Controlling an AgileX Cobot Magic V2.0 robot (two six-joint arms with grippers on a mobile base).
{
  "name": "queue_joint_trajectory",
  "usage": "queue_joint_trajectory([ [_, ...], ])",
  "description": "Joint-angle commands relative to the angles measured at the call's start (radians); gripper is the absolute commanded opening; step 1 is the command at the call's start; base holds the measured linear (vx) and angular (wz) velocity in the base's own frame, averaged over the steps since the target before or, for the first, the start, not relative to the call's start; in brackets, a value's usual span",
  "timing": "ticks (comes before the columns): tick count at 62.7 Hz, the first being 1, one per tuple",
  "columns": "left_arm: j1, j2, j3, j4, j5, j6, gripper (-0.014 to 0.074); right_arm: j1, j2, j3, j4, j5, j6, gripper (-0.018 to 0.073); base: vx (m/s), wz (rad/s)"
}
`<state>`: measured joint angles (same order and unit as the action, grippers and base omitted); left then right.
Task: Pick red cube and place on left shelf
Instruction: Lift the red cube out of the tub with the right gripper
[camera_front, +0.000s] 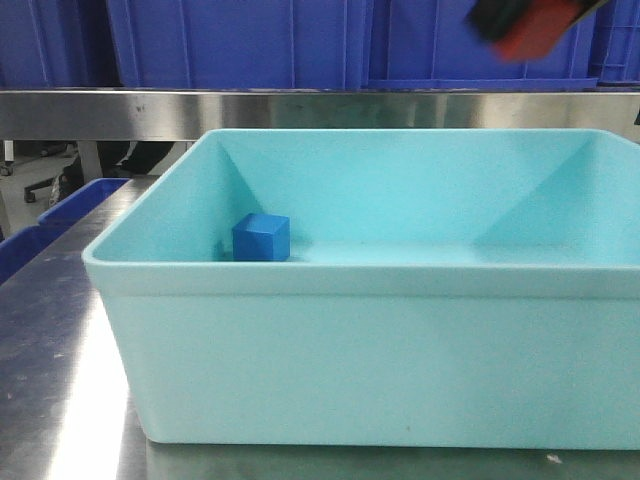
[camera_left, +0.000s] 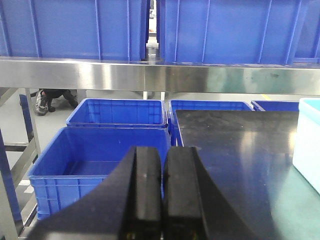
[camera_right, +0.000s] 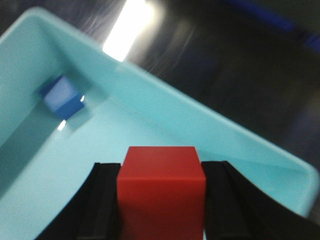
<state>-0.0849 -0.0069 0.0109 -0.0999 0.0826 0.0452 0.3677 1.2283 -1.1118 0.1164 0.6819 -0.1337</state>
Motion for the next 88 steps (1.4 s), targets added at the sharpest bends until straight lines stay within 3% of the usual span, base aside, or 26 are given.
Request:
queue_joint_trajectory([
  [1, -0.006, -0.012, 0.024, -0.001, -0.089, -0.005, 0.0101, -0.068, -0.154, 0.062, 0.006, -0.098, 0.005, 0.0139, 0.0, 0.0],
  [14, -0.006, -0.012, 0.024, -0.001, -0.089, -0.005, 0.0101, -0.176, -0.427, 0.28, 0.006, -0.159, 0.005, 0.0139, 0.0, 0.0],
  [38, -0.006, -0.012, 0.024, -0.001, -0.089, -0.005, 0.0102, -0.184, -0.842, 0.589, 0.006, -0.261, 0.005, 0.0139, 0.0, 0.0],
  [88, -0.006, -0.012, 0.024, -0.001, -0.089, -0.005, 0.0101, -0.184, -0.901, 0.611, 0.006, -0.243, 0.005, 0.0139, 0.0, 0.03],
])
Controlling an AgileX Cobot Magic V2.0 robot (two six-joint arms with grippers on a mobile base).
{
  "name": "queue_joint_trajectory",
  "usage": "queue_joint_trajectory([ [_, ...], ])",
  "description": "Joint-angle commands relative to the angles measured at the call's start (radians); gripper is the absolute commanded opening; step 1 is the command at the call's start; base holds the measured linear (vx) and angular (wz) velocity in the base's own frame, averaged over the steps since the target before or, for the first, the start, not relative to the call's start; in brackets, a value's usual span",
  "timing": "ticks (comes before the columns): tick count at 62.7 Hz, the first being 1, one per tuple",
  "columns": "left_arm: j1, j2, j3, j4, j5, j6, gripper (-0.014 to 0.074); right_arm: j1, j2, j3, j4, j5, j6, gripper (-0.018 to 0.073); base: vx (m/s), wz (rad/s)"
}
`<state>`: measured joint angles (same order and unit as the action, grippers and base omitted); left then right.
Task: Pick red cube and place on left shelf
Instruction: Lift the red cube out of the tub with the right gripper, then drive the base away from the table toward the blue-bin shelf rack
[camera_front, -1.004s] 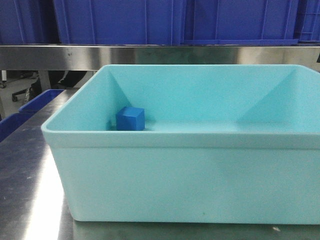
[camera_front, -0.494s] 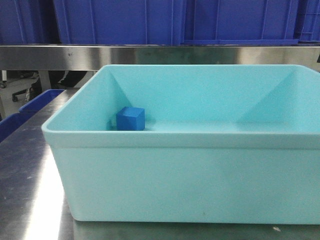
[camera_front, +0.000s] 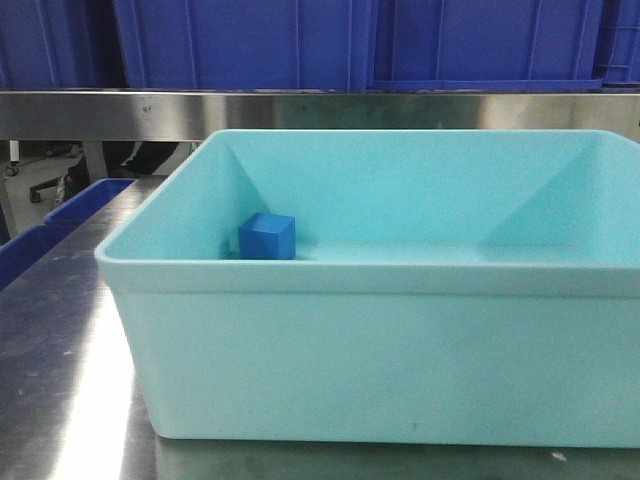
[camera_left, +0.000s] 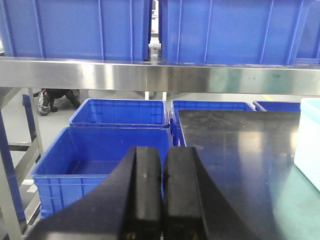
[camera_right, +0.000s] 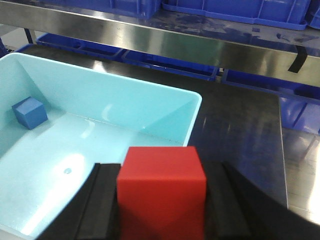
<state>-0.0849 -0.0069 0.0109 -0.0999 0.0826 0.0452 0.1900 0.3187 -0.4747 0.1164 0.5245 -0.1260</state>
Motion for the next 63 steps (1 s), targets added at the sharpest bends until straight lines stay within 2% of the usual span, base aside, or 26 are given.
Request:
queue_joint_trajectory([
  [1, -0.006, -0.012, 0.024, -0.001, -0.089, -0.005, 0.0101, -0.006, 0.009, -0.026, 0.006, -0.086, -0.003, 0.0139, 0.0, 0.0],
  [11, -0.006, -0.012, 0.024, -0.001, -0.089, -0.005, 0.0101, -0.006, 0.009, -0.026, 0.006, -0.086, -0.003, 0.0139, 0.0, 0.0],
  [33, -0.006, -0.012, 0.024, -0.001, -0.089, -0.005, 0.0102, -0.006, 0.009, -0.026, 0.006, -0.081, -0.003, 0.0139, -0.07, 0.34],
  [63, -0.006, -0.012, 0.024, -0.001, -0.089, -0.005, 0.0102, -0.006, 0.01, -0.026, 0.006, -0.072, -0.003, 0.0139, -0.17, 0.61],
])
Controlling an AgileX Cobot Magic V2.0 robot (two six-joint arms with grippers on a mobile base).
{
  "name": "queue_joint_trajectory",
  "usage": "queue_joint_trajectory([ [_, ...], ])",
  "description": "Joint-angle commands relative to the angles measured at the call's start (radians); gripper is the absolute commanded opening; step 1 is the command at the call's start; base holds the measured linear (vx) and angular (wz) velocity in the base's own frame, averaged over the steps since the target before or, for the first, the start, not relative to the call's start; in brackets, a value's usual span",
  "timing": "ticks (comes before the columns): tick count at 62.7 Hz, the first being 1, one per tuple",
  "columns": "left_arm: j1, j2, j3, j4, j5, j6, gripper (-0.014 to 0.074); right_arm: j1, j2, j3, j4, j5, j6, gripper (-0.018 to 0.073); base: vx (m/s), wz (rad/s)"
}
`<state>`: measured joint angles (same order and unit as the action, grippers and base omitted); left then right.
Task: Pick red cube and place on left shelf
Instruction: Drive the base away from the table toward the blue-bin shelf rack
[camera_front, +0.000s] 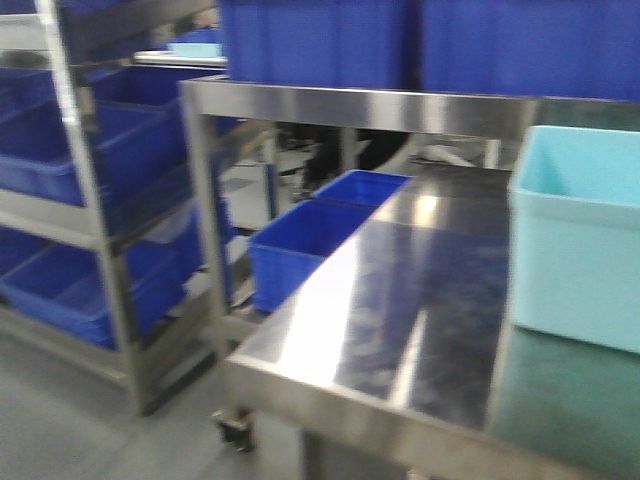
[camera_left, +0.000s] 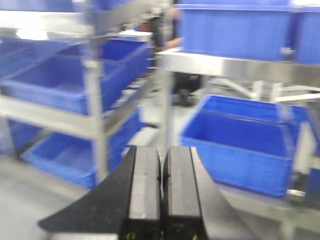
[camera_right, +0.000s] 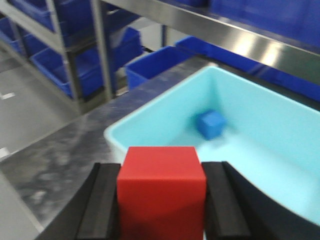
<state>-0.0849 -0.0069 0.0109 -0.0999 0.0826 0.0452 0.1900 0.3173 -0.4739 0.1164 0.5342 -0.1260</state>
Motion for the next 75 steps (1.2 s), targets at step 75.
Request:
queue_joint_trajectory([
  [75, -0.006, -0.012, 0.024, -0.001, -0.089, -0.005, 0.0101, -0.006, 0.01, -0.027, 0.006, -0.082, -0.003, 0.0139, -0.13, 0.87],
])
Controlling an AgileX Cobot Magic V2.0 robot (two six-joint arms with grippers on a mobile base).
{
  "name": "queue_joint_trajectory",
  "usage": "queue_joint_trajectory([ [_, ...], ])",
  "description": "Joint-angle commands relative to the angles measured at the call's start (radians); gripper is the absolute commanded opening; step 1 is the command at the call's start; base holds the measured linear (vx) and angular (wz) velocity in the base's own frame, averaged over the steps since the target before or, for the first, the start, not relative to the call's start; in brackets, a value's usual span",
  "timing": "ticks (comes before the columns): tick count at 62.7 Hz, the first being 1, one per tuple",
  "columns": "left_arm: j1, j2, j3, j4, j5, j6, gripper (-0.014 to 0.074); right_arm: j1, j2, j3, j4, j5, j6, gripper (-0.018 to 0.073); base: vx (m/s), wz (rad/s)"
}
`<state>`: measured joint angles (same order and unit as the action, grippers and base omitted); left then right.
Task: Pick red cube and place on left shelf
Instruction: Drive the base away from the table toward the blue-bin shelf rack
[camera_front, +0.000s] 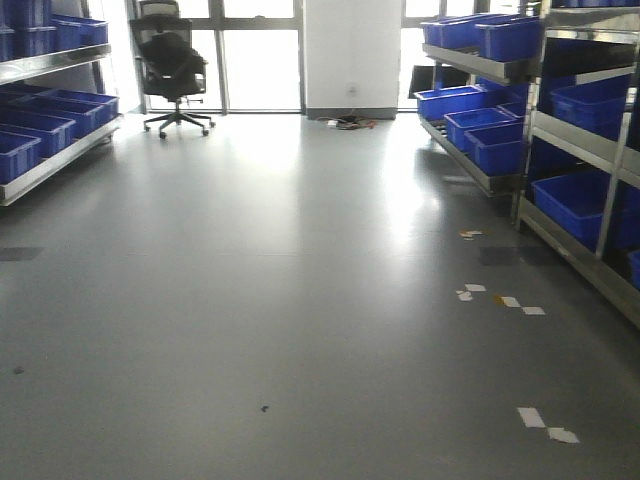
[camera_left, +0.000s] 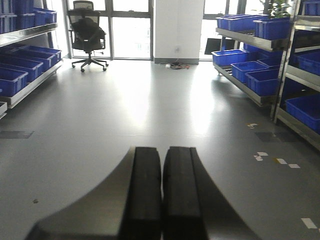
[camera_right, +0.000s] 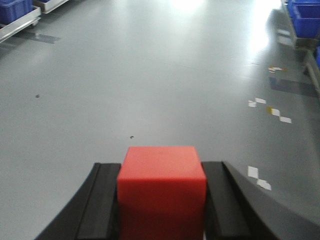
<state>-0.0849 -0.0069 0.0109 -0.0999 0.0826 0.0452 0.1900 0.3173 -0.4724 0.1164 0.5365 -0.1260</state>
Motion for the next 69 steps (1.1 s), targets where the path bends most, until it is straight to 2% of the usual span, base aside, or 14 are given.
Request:
queue_joint_trajectory([
  [1, -0.006, -0.012, 0.024, -0.001, -0.089, -0.005, 0.0102, -0.006, 0.01, -0.028, 0.006, -0.084, -0.003, 0.0139, 0.1, 0.61],
  [30, -0.006, -0.012, 0.024, -0.001, -0.089, -0.005, 0.0102, -0.006, 0.01, -0.028, 0.006, -0.084, -0.003, 0.0139, 0.26, 0.24],
  [69, -0.006, -0.012, 0.024, -0.001, -0.089, -0.005, 0.0102, -0.006, 0.01, -0.028, 0.006, -0.084, -0.003, 0.0139, 0.59, 0.04],
])
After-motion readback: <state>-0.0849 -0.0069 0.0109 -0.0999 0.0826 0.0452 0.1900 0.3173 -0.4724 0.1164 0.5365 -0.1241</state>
